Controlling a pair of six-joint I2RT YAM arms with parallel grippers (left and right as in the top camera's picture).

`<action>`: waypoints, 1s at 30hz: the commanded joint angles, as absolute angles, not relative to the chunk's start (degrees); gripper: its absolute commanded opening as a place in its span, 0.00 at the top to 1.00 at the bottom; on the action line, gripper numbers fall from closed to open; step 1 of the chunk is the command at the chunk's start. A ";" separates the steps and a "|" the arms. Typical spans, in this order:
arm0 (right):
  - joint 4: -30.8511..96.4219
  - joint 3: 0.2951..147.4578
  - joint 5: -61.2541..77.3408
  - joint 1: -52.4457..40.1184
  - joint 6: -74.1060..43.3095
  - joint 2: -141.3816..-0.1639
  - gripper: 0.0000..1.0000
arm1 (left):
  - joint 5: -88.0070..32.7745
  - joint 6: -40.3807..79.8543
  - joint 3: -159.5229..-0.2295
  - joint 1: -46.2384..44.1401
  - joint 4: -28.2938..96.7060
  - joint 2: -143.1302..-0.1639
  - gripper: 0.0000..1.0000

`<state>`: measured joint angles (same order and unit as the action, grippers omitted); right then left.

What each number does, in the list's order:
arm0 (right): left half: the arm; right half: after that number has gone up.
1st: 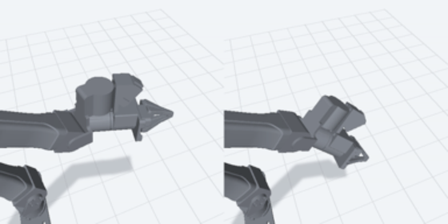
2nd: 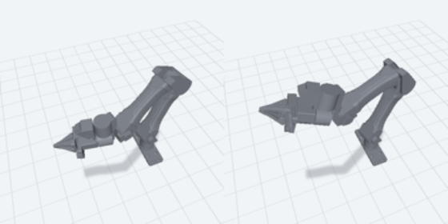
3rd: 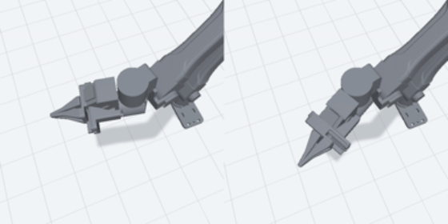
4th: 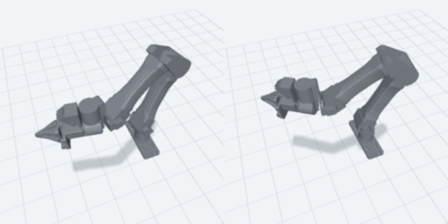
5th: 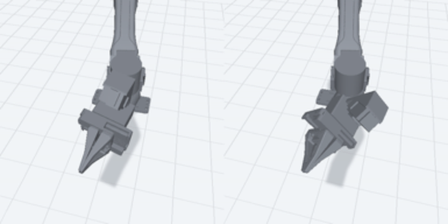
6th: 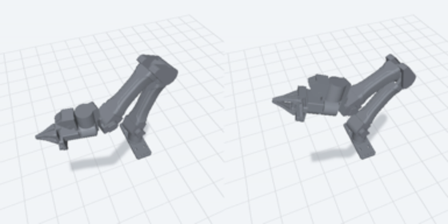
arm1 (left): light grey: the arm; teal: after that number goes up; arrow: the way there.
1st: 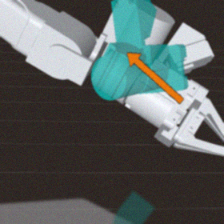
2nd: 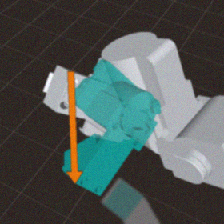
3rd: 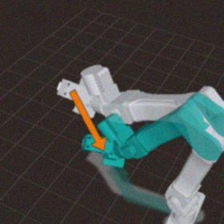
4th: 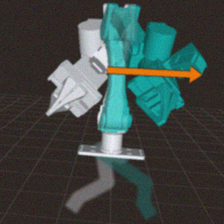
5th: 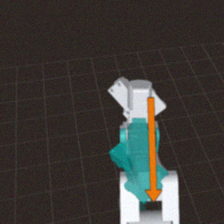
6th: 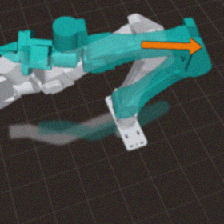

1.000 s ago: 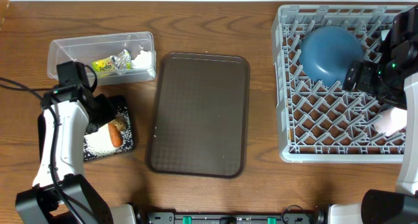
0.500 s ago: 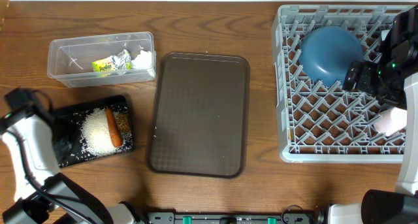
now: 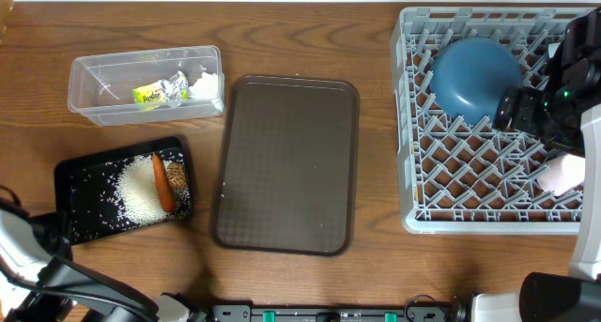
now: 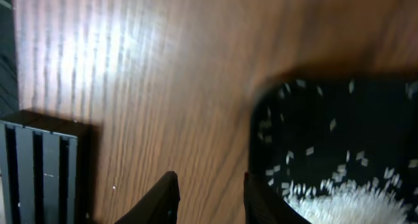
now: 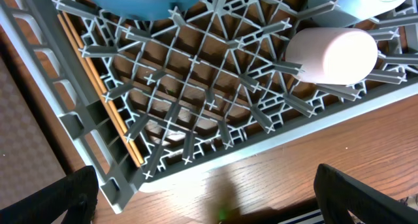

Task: Sort waste into correct bins and load items into the dishwasher rack

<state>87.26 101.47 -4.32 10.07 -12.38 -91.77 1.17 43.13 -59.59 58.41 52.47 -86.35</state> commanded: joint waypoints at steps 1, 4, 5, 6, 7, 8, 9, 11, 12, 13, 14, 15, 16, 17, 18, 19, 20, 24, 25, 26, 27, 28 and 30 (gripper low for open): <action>87.00 101.45 -4.47 10.52 -11.70 -91.50 0.01 | 2.50 47.33 -59.00 59.64 51.94 -86.56 0.68; 87.02 101.45 -4.47 10.52 -11.70 -91.50 0.01 | 4.84 48.01 -58.92 59.61 50.41 -87.72 0.70; 87.02 101.45 -4.47 10.52 -11.70 -91.50 0.01 | 5.78 48.47 -58.92 59.61 50.19 -88.27 0.70; 87.02 101.45 -4.47 10.52 -11.70 -91.50 0.01 | 6.46 48.64 -58.92 59.64 49.98 -88.84 0.70; 87.02 101.45 -4.47 10.52 -11.70 -91.50 0.01 | 7.25 48.75 -58.92 59.61 49.78 -89.47 0.70; 87.02 101.45 -4.49 10.52 -11.70 -91.50 0.01 | 8.05 48.82 -58.92 59.64 49.78 -90.21 0.71; 87.02 101.45 -4.47 10.52 -11.70 -91.50 0.01 | 8.25 48.82 -58.92 59.72 49.74 -90.85 0.71; 87.02 101.45 -4.49 10.52 -11.70 -91.50 0.01 | 8.21 48.82 -58.92 60.12 49.39 -92.31 0.71; 87.00 101.45 -4.49 10.52 -11.70 -91.50 0.01 | 8.23 48.77 -58.92 60.12 49.12 -93.06 0.71; 87.00 101.45 -4.49 10.52 -11.70 -91.50 0.01 | 8.23 48.80 -58.92 60.12 48.95 -93.65 0.71; 87.00 101.45 -4.47 10.52 -11.70 -91.50 0.01 | 8.21 48.80 -58.92 60.12 48.80 -94.17 0.71; 87.00 101.45 -4.47 10.52 -11.70 -91.50 0.01 | 8.19 48.80 -58.92 60.10 48.51 -94.76 0.72; 87.02 101.45 -4.49 10.52 -11.70 -91.50 0.01 | 8.16 48.80 -58.92 60.10 48.21 -95.24 0.71; 87.02 101.45 -4.47 10.52 -11.70 -91.50 0.01 | 7.92 48.80 -58.92 60.10 47.72 -95.72 0.71; 87.02 101.45 -4.47 10.52 -11.70 -91.50 0.01 | 7.22 48.73 -58.92 60.05 47.16 -96.18 0.72; 87.00 101.45 -4.49 10.52 -11.70 -91.50 0.01 | 6.39 48.75 -58.92 60.05 46.63 -96.62 0.72; 86.98 101.45 -4.49 10.52 -11.70 -91.50 0.01 | 4.71 48.64 -58.89 60.03 45.36 -97.25 0.72; 86.98 101.45 -4.49 10.52 -11.70 -91.50 0.01 | -3.03 43.79 -58.89 59.96 41.30 -100.40 0.71; 87.00 101.45 -4.49 10.52 -11.68 -91.50 0.01 | -3.88 43.29 -58.89 59.94 41.01 -101.10 0.72; 87.02 101.45 -4.49 10.52 -11.68 -91.50 0.01 | -4.32 43.31 -58.89 59.92 40.99 -101.71 0.71; 87.02 101.45 -4.47 10.52 -11.68 -91.50 0.01 | -4.95 43.31 -58.92 59.81 40.91 -102.32 0.72; 87.05 101.45 -4.47 10.52 -11.68 -91.50 0.01 | -5.39 43.09 -58.92 59.77 40.77 -102.65 0.71; 87.18 101.45 -4.49 10.52 -11.68 -91.50 0.01 | -7.16 41.78 -58.92 59.59 40.12 -102.80 0.72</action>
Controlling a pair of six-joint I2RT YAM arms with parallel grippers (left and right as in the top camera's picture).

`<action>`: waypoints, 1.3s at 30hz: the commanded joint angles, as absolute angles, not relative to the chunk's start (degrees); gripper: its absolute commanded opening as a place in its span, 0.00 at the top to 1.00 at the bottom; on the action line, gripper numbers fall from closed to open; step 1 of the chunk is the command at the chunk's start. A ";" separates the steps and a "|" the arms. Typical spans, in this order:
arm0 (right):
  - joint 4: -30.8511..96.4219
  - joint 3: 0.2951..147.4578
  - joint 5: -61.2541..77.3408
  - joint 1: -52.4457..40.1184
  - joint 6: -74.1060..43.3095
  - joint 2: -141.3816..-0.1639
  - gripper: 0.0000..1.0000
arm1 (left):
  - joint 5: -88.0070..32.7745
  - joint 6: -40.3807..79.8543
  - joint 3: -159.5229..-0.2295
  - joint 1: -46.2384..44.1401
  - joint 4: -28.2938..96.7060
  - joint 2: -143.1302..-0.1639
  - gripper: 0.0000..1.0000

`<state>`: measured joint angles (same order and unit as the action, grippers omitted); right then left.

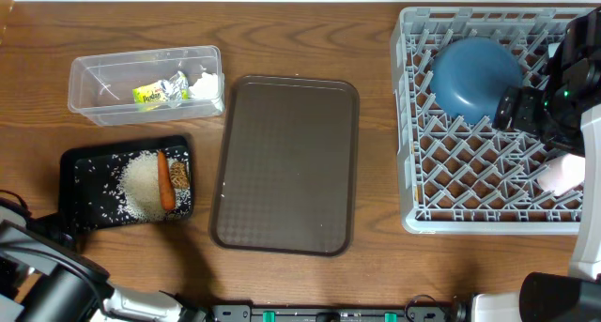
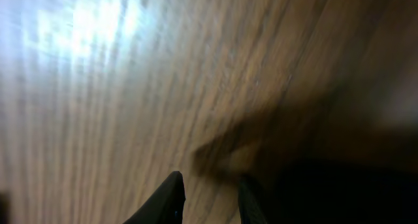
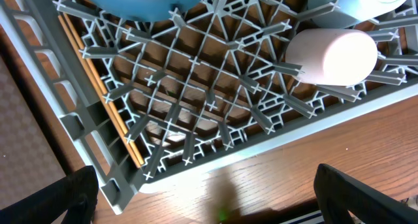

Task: Sort waste into correct bins and load items into the dishwasher rack

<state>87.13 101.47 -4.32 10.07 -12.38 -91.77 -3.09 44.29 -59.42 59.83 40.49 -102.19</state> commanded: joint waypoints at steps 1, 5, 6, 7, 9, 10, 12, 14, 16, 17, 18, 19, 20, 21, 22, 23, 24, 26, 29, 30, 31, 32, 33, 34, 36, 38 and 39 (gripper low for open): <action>87.20 101.45 -4.49 10.52 -11.68 -91.50 0.01 | -8.23 41.10 -58.98 59.59 39.68 -102.65 0.72; 87.20 101.45 -4.49 10.52 -11.68 -91.50 0.01 | -9.76 40.93 -59.68 59.59 39.77 -101.69 0.72; 87.20 101.45 -4.49 10.52 -11.68 -91.50 0.01 | -9.91 40.75 -59.88 59.59 39.79 -101.41 0.72; 87.20 101.45 -4.47 10.52 -11.68 -91.50 0.01 | -10.09 40.71 -59.99 59.59 39.77 -100.92 0.72; 87.20 101.45 -4.49 10.52 -11.68 -91.50 0.01 | -10.11 40.69 -60.03 59.59 39.79 -99.88 0.72; 87.18 101.45 -4.47 10.52 -11.68 -91.50 0.01 | -10.11 40.66 -60.03 59.55 39.94 -99.42 0.72; 87.15 101.45 -4.47 10.52 -11.68 -91.50 0.01 | -10.09 40.25 -60.03 59.33 40.51 -98.59 0.72; 87.18 101.45 -4.49 10.52 -11.53 -91.50 0.01 | -9.87 40.05 -60.03 59.29 42.22 -97.86 0.72; 87.22 101.45 -4.49 10.52 -11.49 -91.50 0.01 | -8.91 40.10 -60.03 59.46 44.60 -97.17 0.71; 87.24 101.45 -4.47 10.52 -11.49 -91.50 0.01 | -8.43 40.07 -60.03 59.46 45.63 -96.77 0.71; 87.22 101.45 -4.45 10.52 -11.51 -91.50 0.01 | -8.36 40.05 -60.03 59.44 46.37 -96.31 0.71; 87.02 101.45 -4.45 10.52 -11.51 -91.50 0.01 | -8.56 40.07 -60.03 59.35 47.20 -95.59 0.71; 86.87 101.45 -4.38 10.52 -11.53 -91.50 0.01 | -8.67 40.07 -60.03 59.20 47.53 -95.09 0.71; 86.52 101.45 -4.05 10.52 -11.53 -91.50 0.01 | -9.52 39.64 -60.03 58.85 47.51 -94.35 0.70; 86.02 101.45 -3.49 10.52 -11.51 -91.50 0.01 | -10.50 39.00 -60.03 58.37 47.31 -93.45 0.70; 85.47 101.45 -2.68 10.52 -11.51 -91.50 0.01 | -11.09 39.00 -60.03 57.78 47.29 -92.44 0.70; 84.77 101.45 -1.48 10.52 -11.49 -91.53 0.01 | -11.42 39.00 -60.03 57.01 47.27 -91.31 0.70; 83.53 101.45 0.36 10.46 -11.49 -91.61 0.01 | -11.40 38.68 -60.03 54.54 47.22 -88.42 0.69; 81.82 101.45 2.46 10.41 -11.44 -91.83 0.01 | -11.40 37.67 -60.03 48.36 46.57 -84.05 0.67; 80.97 101.45 3.27 10.41 -10.79 -92.05 0.01 | -11.40 36.67 -60.03 45.21 46.04 -82.50 0.66; 80.14 101.45 4.47 10.41 -9.78 -92.31 0.01 | -11.40 35.66 -60.03 42.35 45.60 -81.34 0.65; 79.40 101.45 5.87 10.41 -8.54 -92.64 0.01 | -11.38 34.39 -60.03 39.22 45.25 -80.31 0.63; 78.78 101.45 7.31 10.41 -7.16 -93.03 0.01 | -11.40 32.75 -60.03 35.59 44.75 -79.46 0.60; 78.37 101.45 8.43 10.41 -6.04 -93.38 0.01 | -11.38 31.16 -60.03 32.38 44.42 -78.98 0.54; 78.13 101.45 10.52 10.41 -3.75 -94.63 0.01 | -11.38 26.33 -60.03 24.01 44.34 -78.72 0.35; 78.72 101.45 11.51 10.41 -2.09 -95.96 0.01 | -11.33 22.00 -60.03 17.30 44.99 -79.11 0.19; 79.15 101.45 11.44 10.44 -1.83 -96.66 0.01 | -11.31 20.45 -60.03 14.44 45.65 -79.33 0.11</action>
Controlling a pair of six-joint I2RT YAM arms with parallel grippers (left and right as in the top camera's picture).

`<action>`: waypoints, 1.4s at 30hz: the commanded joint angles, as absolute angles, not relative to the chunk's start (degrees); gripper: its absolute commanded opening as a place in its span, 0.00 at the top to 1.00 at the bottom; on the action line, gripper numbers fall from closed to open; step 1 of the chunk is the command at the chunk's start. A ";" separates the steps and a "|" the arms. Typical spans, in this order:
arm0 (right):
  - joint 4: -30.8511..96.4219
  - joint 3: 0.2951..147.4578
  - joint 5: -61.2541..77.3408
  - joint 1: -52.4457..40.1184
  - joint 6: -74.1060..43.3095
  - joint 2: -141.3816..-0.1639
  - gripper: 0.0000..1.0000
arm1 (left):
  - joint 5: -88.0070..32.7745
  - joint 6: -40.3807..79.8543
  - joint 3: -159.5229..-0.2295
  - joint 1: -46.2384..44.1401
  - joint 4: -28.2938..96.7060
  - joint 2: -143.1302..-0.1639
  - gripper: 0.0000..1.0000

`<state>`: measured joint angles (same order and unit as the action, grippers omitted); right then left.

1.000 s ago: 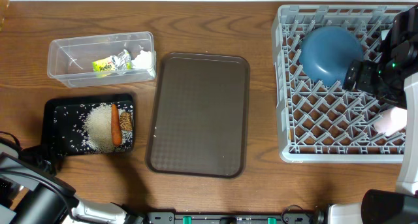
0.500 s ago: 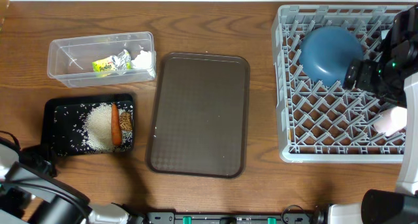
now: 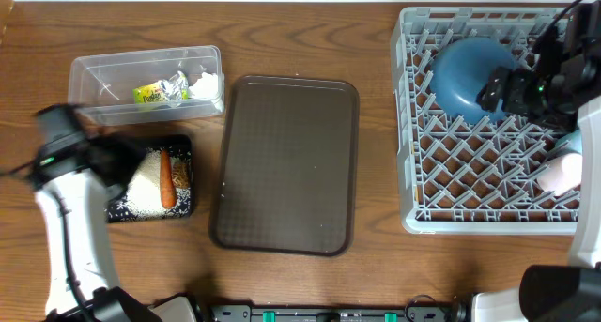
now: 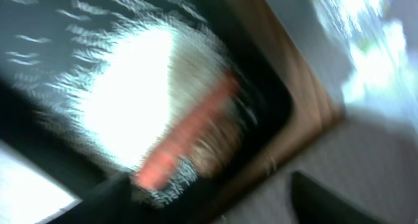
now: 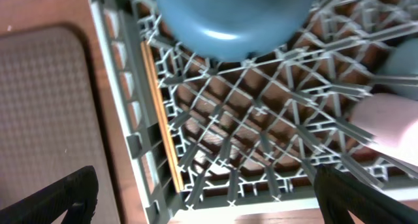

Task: Sort waste into correct bins and load items into the dishwasher rack

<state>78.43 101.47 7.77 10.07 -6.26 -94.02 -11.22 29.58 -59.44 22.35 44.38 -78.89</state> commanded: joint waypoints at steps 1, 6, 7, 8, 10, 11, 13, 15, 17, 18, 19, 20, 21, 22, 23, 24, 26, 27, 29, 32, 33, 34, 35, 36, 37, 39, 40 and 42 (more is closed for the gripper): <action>79.85 101.45 11.44 10.44 -1.08 -97.56 0.01 | -11.31 19.16 -60.03 11.77 46.46 -79.46 0.04; 85.14 101.45 8.14 10.48 -0.60 -100.12 0.01 | -11.33 8.80 -60.03 1.50 55.61 -79.72 0.02; 86.00 101.41 6.85 10.46 -0.73 -100.12 0.01 | -11.33 6.00 -60.03 0.38 58.24 -79.72 0.02; 86.48 101.38 5.56 10.46 -1.50 -100.01 0.01 | -11.33 4.12 -60.03 -0.47 61.10 -79.72 0.02; 87.68 101.38 2.92 10.48 -3.51 -99.42 0.01 | -11.40 3.64 -60.03 -1.30 66.67 -79.72 0.02; 88.01 101.27 2.31 10.48 -4.05 -99.09 0.01 | -11.35 3.55 -60.03 -1.39 68.45 -79.72 0.02; 87.46 100.14 1.89 10.46 -4.23 -97.71 0.01 | -11.20 2.26 -60.01 -1.37 70.26 -79.48 0.02; 85.19 97.21 1.85 10.41 -4.23 -95.26 0.01 | -11.14 2.07 -59.90 -1.39 70.19 -78.24 0.02; 81.08 91.70 1.76 10.44 -4.36 -91.15 0.01 | -11.11 1.89 -59.79 -1.39 69.32 -75.72 0.02; 78.65 88.42 1.72 10.44 -4.73 -88.77 0.01 | -11.05 1.91 -59.75 -1.39 68.77 -74.04 0.02; 76.25 84.95 1.69 10.44 -5.23 -86.17 0.01 | -10.83 1.91 -59.70 -1.39 68.27 -72.12 0.02; 73.73 81.23 1.72 10.44 -5.65 -83.33 0.01 | -10.68 1.93 -59.68 -1.39 67.99 -70.35 0.02; 70.85 76.99 1.78 10.44 -6.22 -79.81 0.01 | -10.39 1.96 -59.57 -1.39 67.55 -67.68 0.02; 68.42 73.38 1.78 10.44 -6.63 -76.58 0.01 | -9.78 2.00 -59.44 -1.39 67.16 -65.23 0.02; 66.24 70.06 1.78 10.44 -6.83 -73.34 0.01 | -9.15 2.02 -59.24 -1.39 66.85 -62.61 0.02; 64.18 66.89 1.80 10.44 -6.83 -69.93 0.01 | -8.99 2.17 -59.00 -1.39 66.26 -59.70 0.02; 60.69 61.30 1.91 10.44 -6.81 -62.98 0.01 | -8.97 2.44 -58.24 -1.39 64.95 -53.28 0.02; 59.24 58.81 1.89 10.44 -6.83 -59.24 0.01 | -8.97 2.39 -57.69 -1.39 64.07 -49.50 0.02; 57.30 55.75 1.91 10.44 -8.05 -53.19 0.01 | -7.77 2.46 -56.27 -1.39 62.65 -42.89 0.02; 56.10 53.39 1.52 10.44 -8.32 -44.66 0.01 | -5.54 4.49 -53.15 -1.37 60.93 -33.04 0.02; 56.10 53.15 1.56 10.44 -8.34 -42.70 0.01 | -5.54 5.61 -52.42 -1.37 60.23 -30.52 0.02; 55.90 53.06 1.85 10.44 -8.69 -40.95 0.01 | -5.54 6.24 -51.81 -1.37 59.53 -28.21 0.02; 55.61 53.08 2.00 10.44 -9.80 -39.55 0.01 | -5.54 6.28 -51.40 -1.37 58.74 -26.30 0.02; 55.46 53.08 1.96 10.44 -10.72 -38.04 0.01 | -5.54 6.28 -51.22 -1.37 58.02 -24.75 0.02; 55.75 53.08 1.91 10.44 -10.68 -36.99 0.01 | -5.54 6.28 -51.22 -1.37 57.54 -23.59 0.02; 56.69 53.08 1.93 10.44 -10.68 -35.44 0.01 | -5.54 6.28 -51.22 -1.37 57.78 -21.87 0.02; 57.17 53.08 1.91 10.44 -10.68 -34.85 0.01 | -5.54 6.26 -51.22 -1.37 58.08 -21.32 0.02; 58.22 53.08 1.91 10.44 -10.68 -34.26 0.01 | -5.54 6.26 -51.22 -1.37 58.22 -20.78 0.02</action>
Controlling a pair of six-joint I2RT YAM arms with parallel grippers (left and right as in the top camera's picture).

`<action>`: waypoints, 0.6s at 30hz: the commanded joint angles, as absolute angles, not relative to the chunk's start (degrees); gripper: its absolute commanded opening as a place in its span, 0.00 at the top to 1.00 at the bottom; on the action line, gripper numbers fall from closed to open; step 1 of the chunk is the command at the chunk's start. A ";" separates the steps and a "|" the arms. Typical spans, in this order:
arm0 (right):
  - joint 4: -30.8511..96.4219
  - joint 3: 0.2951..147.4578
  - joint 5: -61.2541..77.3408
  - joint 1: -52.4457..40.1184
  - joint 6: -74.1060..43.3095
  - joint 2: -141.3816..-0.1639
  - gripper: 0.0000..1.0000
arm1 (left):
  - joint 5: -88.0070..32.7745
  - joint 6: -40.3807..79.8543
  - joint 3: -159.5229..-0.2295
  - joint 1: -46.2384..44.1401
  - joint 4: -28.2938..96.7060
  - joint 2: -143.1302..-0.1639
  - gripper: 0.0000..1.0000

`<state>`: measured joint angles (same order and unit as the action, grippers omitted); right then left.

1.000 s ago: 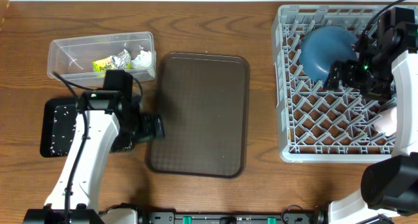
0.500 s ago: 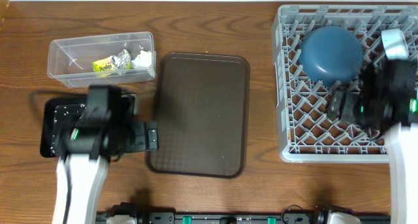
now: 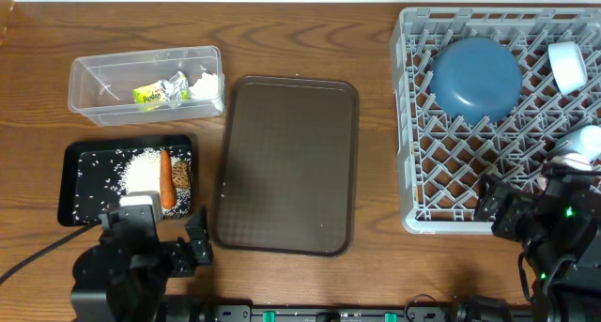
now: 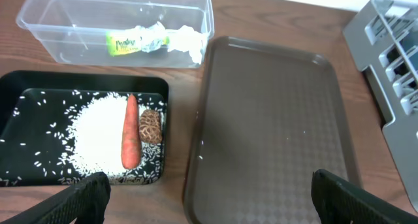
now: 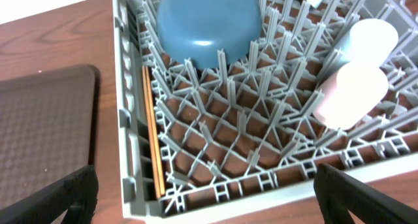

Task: Sort waste into correct bins and load items into the dishwasher rack

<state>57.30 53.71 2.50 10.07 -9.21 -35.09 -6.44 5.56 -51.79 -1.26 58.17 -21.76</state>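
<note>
A black tray [image 3: 80,195] holds white rice [image 3: 141,172], a carrot [image 3: 166,179] and a brown mushroom [image 3: 180,176]. The clear bin [image 3: 94,87] behind it contains crumpled wrappers [image 3: 164,92]. At the right, the grey dishwasher rack [image 3: 408,125] carries an upturned blue bowl [image 3: 476,78], a white cup [image 3: 566,67], a pink cup [image 5: 346,93], a pale cup [image 5: 369,38] and orange chopsticks [image 5: 151,132]. My left gripper [image 4: 209,208] hangs open at the table's front, near the black tray and the brown tray. My right gripper [image 5: 209,204] is open in front of the rack. Both hold nothing.
A bare brown serving tray [image 3: 286,162] lies in the middle of the wooden table [image 3: 310,40], between the black tray and the rack. The bodies of both arms fill the front corners in the overhead view.
The left arm was over the black tray's left part and is now back at the front edge, open. The right arm was over the rack by the blue bowl and now sits before the rack.
First the black tray lay skewed, with my left gripper's fingers close together at its near-left corner and my right arm open over the rack. A second later the tray lay squarer. Then the left arm was above the tray. Now both arms are at the table's front.
</note>
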 commanded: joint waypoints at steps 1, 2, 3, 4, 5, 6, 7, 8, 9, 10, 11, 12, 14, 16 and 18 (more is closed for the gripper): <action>58.72 53.08 1.91 10.44 -10.68 -34.24 0.01 | -5.52 6.26 -51.22 -1.37 58.22 -20.78 0.02; 59.33 53.08 1.93 10.44 -10.68 -34.28 0.01 | -5.54 6.26 -51.22 -1.37 58.24 -20.86 0.02; 59.83 53.08 1.91 10.44 -10.68 -34.35 0.01 | -5.54 6.26 -51.22 -1.37 58.22 -20.86 0.02; 60.25 53.08 1.91 10.44 -10.68 -34.37 0.01 | -5.54 6.26 -51.22 -1.37 58.22 -20.84 0.02; 60.69 53.08 1.93 10.44 -10.68 -34.39 0.01 | -5.54 6.26 -51.22 -1.37 58.22 -20.84 0.02; 60.97 53.08 1.93 10.44 -10.68 -34.39 0.01 | -5.54 6.26 -51.22 -1.37 58.22 -20.84 0.02; 61.30 53.08 1.91 10.44 -10.68 -34.39 0.01 | -5.52 6.26 -51.22 -1.37 58.22 -20.84 0.02; 61.67 53.08 1.91 10.44 -10.68 -34.39 0.01 | -5.54 6.26 -51.22 -1.37 58.22 -20.84 0.02; 62.02 53.08 1.93 10.44 -10.68 -34.39 0.01 | -5.54 6.26 -51.22 -1.37 58.22 -20.84 0.02; 62.46 53.08 1.91 10.44 -10.68 -34.39 0.01 | -5.54 6.26 -51.22 -1.37 58.22 -20.84 0.02; 62.89 53.08 1.91 10.44 -10.68 -34.39 0.01 | -5.54 6.26 -51.22 -1.37 58.22 -20.84 0.02; 63.31 53.08 1.91 10.44 -10.68 -34.39 0.01 | -5.54 6.26 -51.22 -1.37 58.22 -20.84 0.02; 63.66 53.08 1.91 10.44 -10.68 -34.39 0.01 | -5.54 6.26 -51.22 -1.37 58.22 -20.84 0.02; 63.75 53.08 1.91 10.44 -10.68 -34.39 0.01 | -5.54 6.26 -51.22 -1.37 58.22 -20.84 0.02; 63.77 53.08 1.91 10.44 -10.68 -34.39 0.01 | -5.52 6.26 -51.22 -1.37 58.22 -20.84 0.02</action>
